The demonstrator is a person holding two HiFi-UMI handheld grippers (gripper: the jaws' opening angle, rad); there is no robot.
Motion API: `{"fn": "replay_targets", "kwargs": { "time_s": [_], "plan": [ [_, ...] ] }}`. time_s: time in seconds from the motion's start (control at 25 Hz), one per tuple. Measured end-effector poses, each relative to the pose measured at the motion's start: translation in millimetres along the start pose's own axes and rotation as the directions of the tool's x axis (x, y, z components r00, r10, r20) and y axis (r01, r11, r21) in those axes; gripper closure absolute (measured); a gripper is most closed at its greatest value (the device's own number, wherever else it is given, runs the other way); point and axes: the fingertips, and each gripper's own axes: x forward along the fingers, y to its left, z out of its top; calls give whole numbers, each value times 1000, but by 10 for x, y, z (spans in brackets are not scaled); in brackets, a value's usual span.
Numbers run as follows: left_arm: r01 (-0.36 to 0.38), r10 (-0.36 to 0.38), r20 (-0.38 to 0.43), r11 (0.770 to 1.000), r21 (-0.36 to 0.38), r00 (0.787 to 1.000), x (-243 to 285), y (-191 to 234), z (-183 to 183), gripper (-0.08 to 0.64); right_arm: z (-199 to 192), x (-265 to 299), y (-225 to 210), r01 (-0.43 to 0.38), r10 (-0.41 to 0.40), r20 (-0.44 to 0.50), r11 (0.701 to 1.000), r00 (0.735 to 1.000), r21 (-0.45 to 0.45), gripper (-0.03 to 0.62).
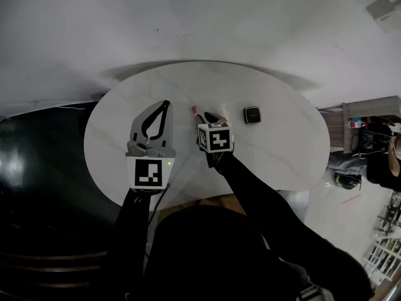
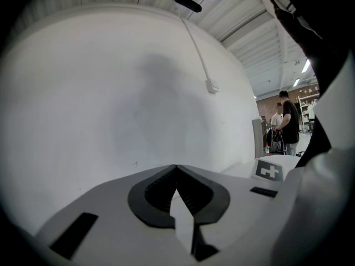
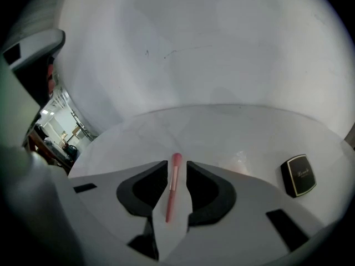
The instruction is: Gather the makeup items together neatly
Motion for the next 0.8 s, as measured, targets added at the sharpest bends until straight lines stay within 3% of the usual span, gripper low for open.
{"fn": "replay_targets", "kwargs": {
  "time_s": [0.36,0.64,0.8],
  "plan": [
    [-20,20,19,999,33,1000,77,-238,212,545,499,-594,-175,55,-25,224,990,974,-130,493],
    [-77,76,32,996,35,997,161,-572,457,545,862,-1269,-477,37,28,383,986,923,-162,544],
    [-112,110,38,993,39,993,192,-782,575,545,988,-1664,-616,21,92,453,971,887,-239,565]
  ]
}}
